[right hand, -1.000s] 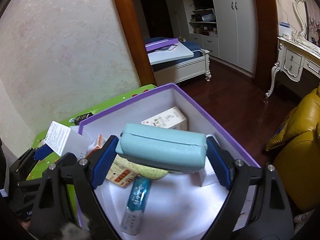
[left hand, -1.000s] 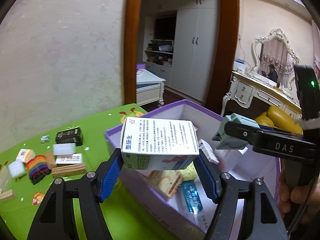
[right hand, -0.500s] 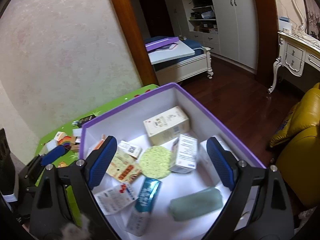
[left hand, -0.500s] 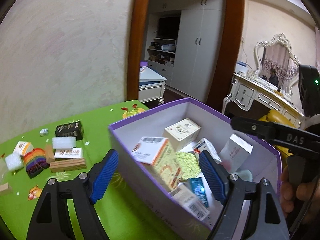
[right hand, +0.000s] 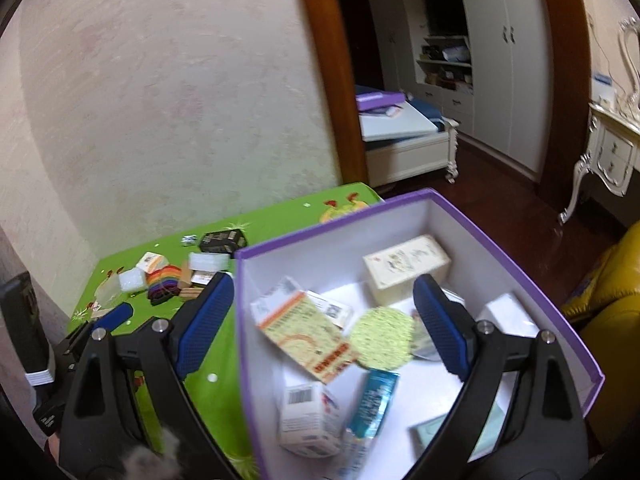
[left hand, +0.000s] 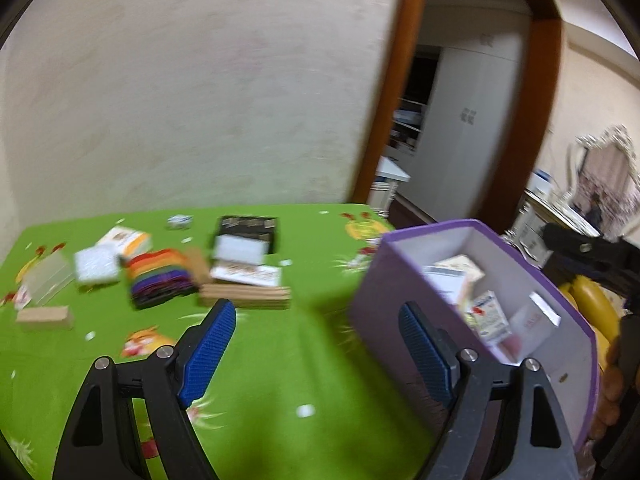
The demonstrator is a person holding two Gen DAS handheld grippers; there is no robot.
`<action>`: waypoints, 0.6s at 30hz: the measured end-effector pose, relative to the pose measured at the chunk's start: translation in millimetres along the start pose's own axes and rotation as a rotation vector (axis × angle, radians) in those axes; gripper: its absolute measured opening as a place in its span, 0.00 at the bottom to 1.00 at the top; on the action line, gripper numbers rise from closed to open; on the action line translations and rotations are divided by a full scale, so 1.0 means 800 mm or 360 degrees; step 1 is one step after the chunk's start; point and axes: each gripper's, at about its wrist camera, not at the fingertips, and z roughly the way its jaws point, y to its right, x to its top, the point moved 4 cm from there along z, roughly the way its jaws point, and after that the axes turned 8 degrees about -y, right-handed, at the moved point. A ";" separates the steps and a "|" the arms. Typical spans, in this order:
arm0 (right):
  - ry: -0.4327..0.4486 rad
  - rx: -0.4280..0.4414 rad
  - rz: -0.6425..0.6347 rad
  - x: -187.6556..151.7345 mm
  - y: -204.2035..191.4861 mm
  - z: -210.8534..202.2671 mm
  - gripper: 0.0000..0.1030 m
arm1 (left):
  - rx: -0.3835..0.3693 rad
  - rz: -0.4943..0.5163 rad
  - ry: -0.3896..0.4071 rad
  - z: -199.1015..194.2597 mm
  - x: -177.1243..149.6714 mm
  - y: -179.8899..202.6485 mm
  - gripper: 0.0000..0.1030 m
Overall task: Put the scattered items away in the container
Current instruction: 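Move both open grippers back over the table items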
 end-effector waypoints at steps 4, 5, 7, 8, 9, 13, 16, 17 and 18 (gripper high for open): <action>0.0030 0.0041 -0.0072 0.000 -0.040 0.005 0.93 | 0.0089 -0.0098 0.0003 -0.006 -0.010 -0.049 0.82; 0.0031 0.0054 -0.0093 -0.001 -0.050 0.006 0.94 | 0.0111 -0.0121 0.0004 -0.008 -0.013 -0.062 0.82; 0.0020 0.0084 -0.0151 -0.003 -0.074 0.015 0.94 | 0.0144 -0.0163 0.0003 -0.012 -0.018 -0.082 0.82; 0.0013 0.0094 -0.0180 -0.005 -0.085 0.020 0.95 | 0.0159 -0.0189 0.0003 -0.014 -0.021 -0.093 0.82; 0.0001 0.0098 -0.0202 -0.007 -0.095 0.026 0.95 | 0.0173 -0.0218 0.0003 -0.016 -0.023 -0.104 0.82; -0.0072 0.0145 -0.0267 -0.020 -0.135 0.055 0.95 | 0.0229 -0.0303 0.0002 -0.022 -0.034 -0.138 0.82; -0.0100 0.0152 -0.0310 -0.030 -0.159 0.073 0.95 | 0.0268 -0.0350 -0.0004 -0.025 -0.041 -0.160 0.83; -0.0110 0.0147 -0.0320 -0.033 -0.166 0.080 0.95 | 0.0276 -0.0366 -0.0006 -0.026 -0.044 -0.167 0.83; -0.0116 0.0143 -0.0325 -0.035 -0.170 0.085 0.95 | 0.0284 -0.0382 -0.0009 -0.026 -0.046 -0.173 0.83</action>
